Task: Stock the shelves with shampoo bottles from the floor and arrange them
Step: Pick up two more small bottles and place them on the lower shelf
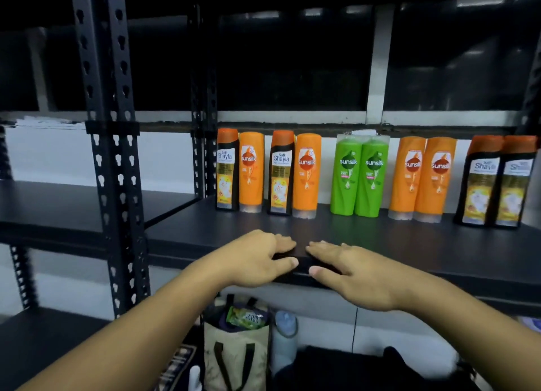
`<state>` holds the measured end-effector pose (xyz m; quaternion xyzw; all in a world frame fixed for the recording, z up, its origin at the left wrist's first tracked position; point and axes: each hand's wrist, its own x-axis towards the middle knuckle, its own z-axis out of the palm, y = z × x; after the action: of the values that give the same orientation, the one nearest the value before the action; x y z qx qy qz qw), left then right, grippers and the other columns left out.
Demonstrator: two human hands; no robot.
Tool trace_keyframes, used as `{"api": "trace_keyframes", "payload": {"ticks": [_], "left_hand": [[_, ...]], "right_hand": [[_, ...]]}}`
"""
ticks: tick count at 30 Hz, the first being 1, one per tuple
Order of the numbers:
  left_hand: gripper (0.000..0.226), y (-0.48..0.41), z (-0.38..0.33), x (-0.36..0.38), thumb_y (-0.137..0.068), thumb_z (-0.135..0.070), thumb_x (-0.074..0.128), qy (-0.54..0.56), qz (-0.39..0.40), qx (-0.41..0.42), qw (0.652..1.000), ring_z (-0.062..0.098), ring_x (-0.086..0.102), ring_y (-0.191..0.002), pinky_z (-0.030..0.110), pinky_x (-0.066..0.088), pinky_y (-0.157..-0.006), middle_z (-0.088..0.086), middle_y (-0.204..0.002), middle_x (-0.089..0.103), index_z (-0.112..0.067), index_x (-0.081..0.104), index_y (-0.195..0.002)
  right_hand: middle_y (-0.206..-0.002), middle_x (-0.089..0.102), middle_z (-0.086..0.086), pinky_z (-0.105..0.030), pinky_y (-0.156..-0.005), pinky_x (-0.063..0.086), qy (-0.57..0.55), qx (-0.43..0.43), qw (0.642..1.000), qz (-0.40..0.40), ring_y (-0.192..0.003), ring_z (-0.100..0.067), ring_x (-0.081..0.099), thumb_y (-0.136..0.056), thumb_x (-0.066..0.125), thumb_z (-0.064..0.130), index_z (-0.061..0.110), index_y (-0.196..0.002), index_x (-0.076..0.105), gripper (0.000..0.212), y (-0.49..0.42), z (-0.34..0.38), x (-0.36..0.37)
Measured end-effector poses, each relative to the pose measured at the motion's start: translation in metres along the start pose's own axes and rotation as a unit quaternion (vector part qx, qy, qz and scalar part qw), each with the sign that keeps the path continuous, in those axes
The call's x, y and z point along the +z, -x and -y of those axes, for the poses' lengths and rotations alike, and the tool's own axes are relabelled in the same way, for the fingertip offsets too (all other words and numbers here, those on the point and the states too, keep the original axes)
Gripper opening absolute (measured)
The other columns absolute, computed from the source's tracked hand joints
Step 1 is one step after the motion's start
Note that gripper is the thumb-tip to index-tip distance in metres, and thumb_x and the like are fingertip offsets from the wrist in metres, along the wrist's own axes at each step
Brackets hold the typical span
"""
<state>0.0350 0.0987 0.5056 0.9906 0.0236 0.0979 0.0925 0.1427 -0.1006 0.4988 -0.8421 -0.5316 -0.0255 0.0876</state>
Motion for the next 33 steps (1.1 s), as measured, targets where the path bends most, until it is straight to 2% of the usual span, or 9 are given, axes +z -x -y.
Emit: {"api": "trace_keyframes", "payload": {"ticks": [2,6,10,13,16,23,27,30,33], "left_hand": [[0.055,0.017,-0.011,0.008,-0.108,-0.041,0.046,-0.010,-0.024,0.024,0.999,0.004,0.023,-0.153,0.024,0.016,-0.125,-0.008,-0.165,0.031,-0.024,0.037,-0.159],[0.052,0.048,-0.029,0.036,-0.105,-0.040,0.053,0.075,-0.078,0.049,0.993,-0.007,0.022,-0.149,0.020,0.020,-0.124,-0.013,-0.161,0.036,-0.029,0.043,-0.155],[0.050,0.082,-0.039,0.088,-0.102,-0.041,0.059,0.140,-0.066,0.039,0.987,-0.009,0.031,-0.145,0.019,0.030,-0.120,-0.016,-0.156,0.043,-0.030,0.051,-0.150],[0.045,0.103,-0.052,0.136,-0.102,-0.041,0.059,0.153,0.004,0.005,0.988,-0.001,0.053,-0.130,0.015,0.038,-0.110,-0.015,-0.148,0.056,-0.032,0.056,-0.146],[0.048,0.117,-0.061,0.189,-0.102,-0.045,0.057,0.141,0.100,-0.038,0.984,0.008,0.064,-0.107,0.021,0.047,-0.096,-0.010,-0.146,0.058,-0.031,0.055,-0.147],[0.046,0.135,-0.066,0.311,-0.100,-0.039,0.064,0.176,0.265,-0.114,0.941,0.021,0.063,-0.118,0.031,0.051,-0.101,0.004,-0.135,0.066,-0.015,0.063,-0.139],[0.027,0.143,-0.071,0.358,-0.098,-0.039,0.063,0.175,0.283,-0.133,0.934,0.023,0.065,-0.101,0.029,0.050,-0.080,0.001,-0.108,0.072,-0.019,0.073,-0.115],[0.028,0.154,-0.078,0.384,-0.101,-0.025,0.061,0.187,0.298,-0.136,0.926,0.018,0.061,-0.101,0.014,0.037,-0.067,-0.001,-0.113,0.068,-0.022,0.069,-0.127],[0.028,0.161,-0.077,0.410,-0.100,-0.025,0.058,0.183,0.330,-0.171,0.910,0.026,0.062,-0.113,0.024,0.044,-0.081,0.009,-0.126,0.067,-0.014,0.069,-0.124]], "right_hand": [[-0.167,0.011,0.014,-0.026,-0.126,0.003,0.008,-0.011,1.000,-0.013,-0.151,0.004,0.004,-0.105,0.032,0.054,0.029,-0.161,0.020,0.062,0.026,0.006,0.004],[-0.163,0.014,0.022,-0.010,-0.115,0.001,0.006,-0.007,1.000,-0.015,-0.148,0.009,0.004,-0.104,0.034,0.055,0.033,-0.160,0.019,0.062,0.073,0.018,0.013],[-0.159,0.033,0.019,-0.018,-0.118,0.022,-0.002,0.008,1.000,0.017,-0.146,0.000,0.027,-0.104,0.038,0.053,0.033,-0.156,0.031,0.056,0.109,0.019,0.042],[-0.149,0.049,0.015,-0.030,-0.114,0.036,-0.017,0.011,0.997,0.072,-0.138,-0.009,0.042,-0.102,0.041,0.053,0.032,-0.149,0.043,0.052,0.131,0.011,0.082],[-0.152,0.046,0.011,-0.033,-0.115,0.036,-0.039,0.041,0.986,0.157,-0.140,-0.012,0.041,-0.100,0.043,0.058,0.028,-0.152,0.041,0.060,0.149,-0.005,0.141],[-0.137,0.058,-0.014,-0.036,-0.100,0.046,-0.086,0.142,0.930,0.327,-0.124,-0.032,0.055,-0.102,0.046,0.047,0.011,-0.138,0.054,0.052,0.194,-0.026,0.289],[-0.153,0.044,-0.015,-0.042,-0.109,0.041,-0.094,0.175,0.915,0.351,-0.138,-0.034,0.044,-0.102,0.045,0.048,0.016,-0.150,0.042,0.058,0.206,-0.024,0.336],[-0.158,0.038,-0.014,-0.041,-0.114,0.037,-0.113,0.211,0.899,0.368,-0.144,-0.033,0.038,-0.102,0.043,0.050,0.019,-0.156,0.032,0.063,0.214,-0.018,0.365],[-0.161,0.034,-0.014,-0.036,-0.115,0.033,-0.141,0.234,0.883,0.382,-0.146,-0.031,0.035,-0.105,0.043,0.046,0.013,-0.158,0.028,0.064,0.219,-0.016,0.387]]}}
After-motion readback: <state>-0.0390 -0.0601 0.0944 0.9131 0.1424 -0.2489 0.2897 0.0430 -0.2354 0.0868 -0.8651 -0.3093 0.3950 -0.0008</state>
